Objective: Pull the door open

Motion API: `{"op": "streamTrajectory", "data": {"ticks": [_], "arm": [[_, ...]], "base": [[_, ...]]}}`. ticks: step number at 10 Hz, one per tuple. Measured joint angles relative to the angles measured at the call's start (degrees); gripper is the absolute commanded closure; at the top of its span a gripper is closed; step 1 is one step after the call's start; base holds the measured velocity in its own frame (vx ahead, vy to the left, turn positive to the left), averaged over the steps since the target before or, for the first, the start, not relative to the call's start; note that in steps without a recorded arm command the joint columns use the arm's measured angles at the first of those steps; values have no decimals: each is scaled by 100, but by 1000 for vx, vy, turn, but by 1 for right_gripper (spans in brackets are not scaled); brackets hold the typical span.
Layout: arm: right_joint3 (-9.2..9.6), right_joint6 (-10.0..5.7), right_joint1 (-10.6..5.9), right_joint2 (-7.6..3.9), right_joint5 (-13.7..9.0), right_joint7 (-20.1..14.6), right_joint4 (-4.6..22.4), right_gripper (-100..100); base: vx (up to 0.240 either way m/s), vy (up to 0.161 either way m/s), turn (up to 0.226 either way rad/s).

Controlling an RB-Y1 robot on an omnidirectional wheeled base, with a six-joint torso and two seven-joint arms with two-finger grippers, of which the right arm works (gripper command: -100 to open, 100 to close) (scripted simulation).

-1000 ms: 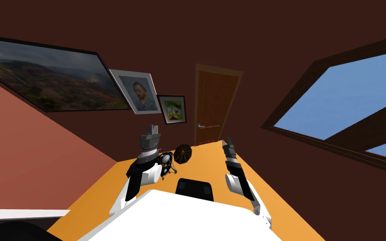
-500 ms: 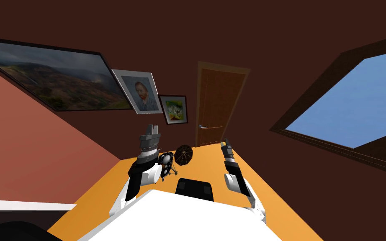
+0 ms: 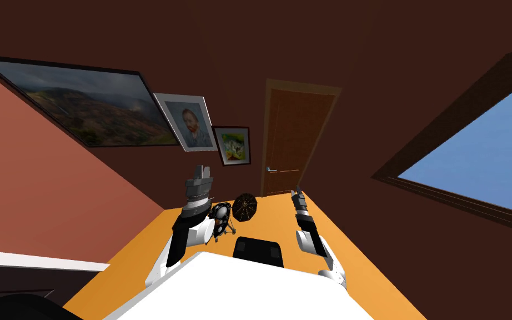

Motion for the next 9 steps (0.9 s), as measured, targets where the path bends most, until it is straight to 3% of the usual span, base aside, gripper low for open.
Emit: {"op": "streamTrajectory", "data": {"ticks": [9], "arm": [[70, -478, -587, -229, -125, -233, 1554, -100]], "base": [[73, -7, 83]]}}
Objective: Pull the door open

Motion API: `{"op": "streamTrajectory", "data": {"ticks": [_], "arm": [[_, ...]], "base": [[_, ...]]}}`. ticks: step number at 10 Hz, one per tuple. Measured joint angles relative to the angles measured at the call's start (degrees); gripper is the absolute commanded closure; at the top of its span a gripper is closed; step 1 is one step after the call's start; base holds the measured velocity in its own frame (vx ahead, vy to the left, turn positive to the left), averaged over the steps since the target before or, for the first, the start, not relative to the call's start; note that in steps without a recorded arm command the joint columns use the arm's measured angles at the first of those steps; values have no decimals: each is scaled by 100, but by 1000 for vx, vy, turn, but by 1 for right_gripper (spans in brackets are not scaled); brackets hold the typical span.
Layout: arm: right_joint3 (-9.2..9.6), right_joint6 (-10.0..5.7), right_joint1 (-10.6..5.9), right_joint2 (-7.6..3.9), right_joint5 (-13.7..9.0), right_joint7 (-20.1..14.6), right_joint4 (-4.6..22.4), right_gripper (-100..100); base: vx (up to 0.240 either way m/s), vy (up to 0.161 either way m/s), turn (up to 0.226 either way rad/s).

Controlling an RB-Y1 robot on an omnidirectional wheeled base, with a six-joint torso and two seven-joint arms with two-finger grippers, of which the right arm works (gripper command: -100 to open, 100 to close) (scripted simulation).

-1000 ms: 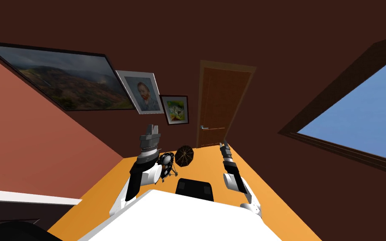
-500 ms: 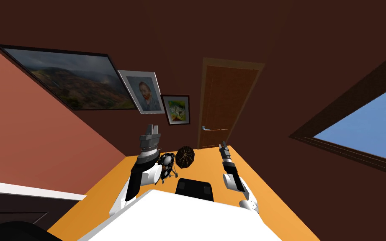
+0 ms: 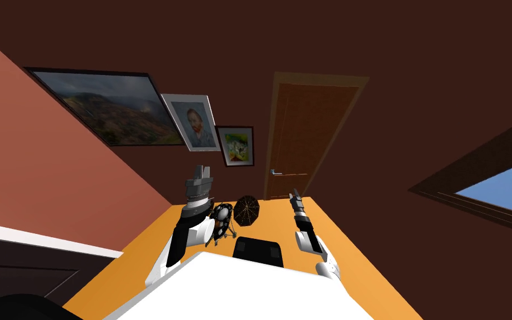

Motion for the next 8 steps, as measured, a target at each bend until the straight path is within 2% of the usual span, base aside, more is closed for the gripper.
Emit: {"op": "streamTrajectory", "data": {"ticks": [2, 5, 8], "arm": [[8, -75, -104, -63, -26, -55, 290, -100], [26, -170, -225, -91, -47, -90, 627, -100], [41, -318, -392, -152, -78, -155, 1076, -100]], "base": [[49, -7, 53], [47, -12, 58], [64, -5, 76]]}}
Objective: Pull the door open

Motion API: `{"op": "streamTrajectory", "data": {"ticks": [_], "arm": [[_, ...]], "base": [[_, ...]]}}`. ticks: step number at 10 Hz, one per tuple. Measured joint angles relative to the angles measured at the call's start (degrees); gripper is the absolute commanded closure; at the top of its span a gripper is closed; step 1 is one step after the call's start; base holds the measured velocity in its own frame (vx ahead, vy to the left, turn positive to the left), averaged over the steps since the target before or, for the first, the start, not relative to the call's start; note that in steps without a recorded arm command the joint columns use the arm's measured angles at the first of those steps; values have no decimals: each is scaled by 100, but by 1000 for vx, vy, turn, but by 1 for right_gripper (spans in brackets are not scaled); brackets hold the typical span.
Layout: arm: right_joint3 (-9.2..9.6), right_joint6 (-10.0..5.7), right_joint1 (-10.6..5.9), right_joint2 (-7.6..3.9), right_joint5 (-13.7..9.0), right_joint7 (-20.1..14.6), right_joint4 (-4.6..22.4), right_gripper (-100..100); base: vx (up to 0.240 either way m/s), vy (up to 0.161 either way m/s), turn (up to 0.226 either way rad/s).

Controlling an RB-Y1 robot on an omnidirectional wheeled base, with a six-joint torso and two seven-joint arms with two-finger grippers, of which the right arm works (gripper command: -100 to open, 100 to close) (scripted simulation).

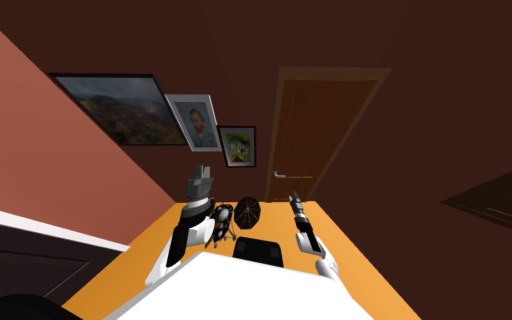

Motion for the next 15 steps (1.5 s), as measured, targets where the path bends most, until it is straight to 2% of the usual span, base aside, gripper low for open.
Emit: {"op": "streamTrajectory", "data": {"ticks": [2, 4, 5, 8, 10, 12, 15], "arm": [[22, -126, -158, -43, -30, -50, 370, -100], [27, -149, -257, -102, -55, -103, 607, -100], [34, -166, -264, -108, -60, -117, 670, -100], [52, -317, -426, -120, -82, -136, 1095, -100], [69, -433, -573, -198, -114, -214, 1462, -100], [87, -587, -737, -230, -141, -262, 1907, -100], [112, -664, -875, -306, -181, -339, 2295, -100]], "base": [[80, -18, 79], [57, -14, 56], [41, -3, 64], [53, -11, 67], [94, -24, 96], [93, -40, 89], [83, -23, 63]]}}
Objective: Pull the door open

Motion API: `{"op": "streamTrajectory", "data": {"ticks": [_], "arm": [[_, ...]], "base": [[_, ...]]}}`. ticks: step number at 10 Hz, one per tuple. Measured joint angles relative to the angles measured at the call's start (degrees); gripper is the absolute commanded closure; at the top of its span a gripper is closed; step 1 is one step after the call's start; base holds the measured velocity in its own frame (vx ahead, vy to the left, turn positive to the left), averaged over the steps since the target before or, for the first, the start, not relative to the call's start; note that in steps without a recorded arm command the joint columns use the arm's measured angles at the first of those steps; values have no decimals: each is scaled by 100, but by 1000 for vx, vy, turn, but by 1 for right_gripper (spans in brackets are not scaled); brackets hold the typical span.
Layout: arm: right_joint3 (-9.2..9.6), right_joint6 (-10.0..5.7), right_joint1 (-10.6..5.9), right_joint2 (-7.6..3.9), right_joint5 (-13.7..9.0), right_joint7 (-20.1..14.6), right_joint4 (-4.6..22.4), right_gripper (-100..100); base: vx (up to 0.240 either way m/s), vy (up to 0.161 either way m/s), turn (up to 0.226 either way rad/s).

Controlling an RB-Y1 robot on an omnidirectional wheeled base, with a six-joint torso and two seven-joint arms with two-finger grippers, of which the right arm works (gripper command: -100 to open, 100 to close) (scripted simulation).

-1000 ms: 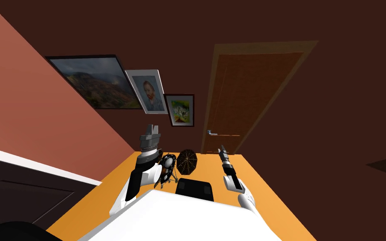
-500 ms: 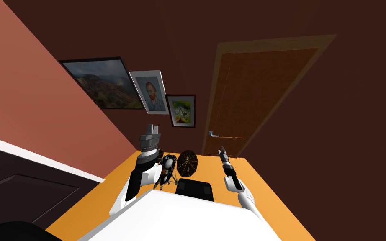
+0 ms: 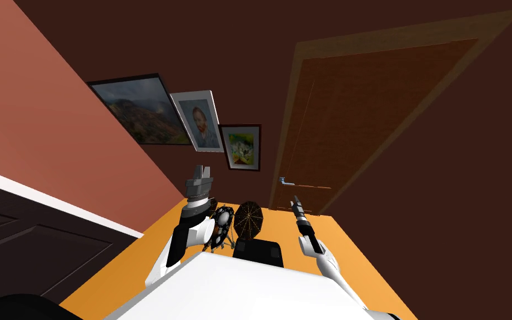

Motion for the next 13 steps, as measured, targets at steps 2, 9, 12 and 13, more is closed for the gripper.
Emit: {"op": "streamTrajectory", "data": {"ticks": [2, 9, 12, 13], "arm": [[8, -63, -80, -22, -13, -23, 204, -100], [50, -391, -447, -132, -76, -161, 1169, -100], [-9, -433, -320, -247, -123, -238, 1135, -100], [-45, -510, -318, -290, -150, -277, 1263, -100]], "base": [[45, -10, 50], [79, -22, 65], [176, 12, 120], [224, 13, 114]]}}
